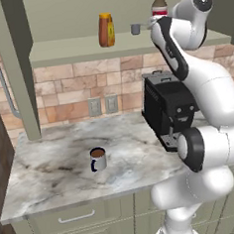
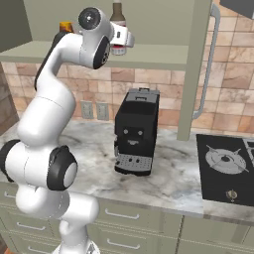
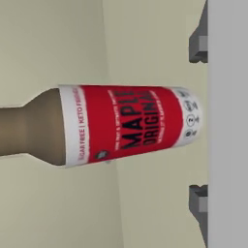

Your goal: Pick the syrup bottle and honey bottle from the cabinet and place them next to the mug.

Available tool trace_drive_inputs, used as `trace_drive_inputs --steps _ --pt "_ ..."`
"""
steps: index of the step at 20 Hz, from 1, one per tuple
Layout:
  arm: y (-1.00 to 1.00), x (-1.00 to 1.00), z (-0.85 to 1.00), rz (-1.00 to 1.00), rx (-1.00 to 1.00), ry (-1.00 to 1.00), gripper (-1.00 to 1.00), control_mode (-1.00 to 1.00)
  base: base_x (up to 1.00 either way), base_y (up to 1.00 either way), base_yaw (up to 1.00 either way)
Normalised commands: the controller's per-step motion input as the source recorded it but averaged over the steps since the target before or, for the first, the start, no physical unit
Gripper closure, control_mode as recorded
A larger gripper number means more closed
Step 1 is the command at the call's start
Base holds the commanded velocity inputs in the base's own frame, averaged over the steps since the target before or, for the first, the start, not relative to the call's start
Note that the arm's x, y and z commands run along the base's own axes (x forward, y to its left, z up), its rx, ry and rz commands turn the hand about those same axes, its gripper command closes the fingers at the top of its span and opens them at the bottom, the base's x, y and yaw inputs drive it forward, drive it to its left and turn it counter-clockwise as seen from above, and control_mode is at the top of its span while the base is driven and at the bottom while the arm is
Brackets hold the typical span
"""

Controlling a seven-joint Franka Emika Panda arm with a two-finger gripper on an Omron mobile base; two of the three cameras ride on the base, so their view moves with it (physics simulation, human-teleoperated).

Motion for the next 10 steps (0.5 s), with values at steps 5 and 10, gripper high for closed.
trace_drive_inputs --steps 5,10 --pt "0.0 0.19 -0.05 0.0 0.0 0.08 -1.0 -1.0 0.0 0.0 0.0" --pt "0.0 0.23 -0.12 0.0 0.0 0.0 -1.0 -1.0 0.0 0.0 0.0"
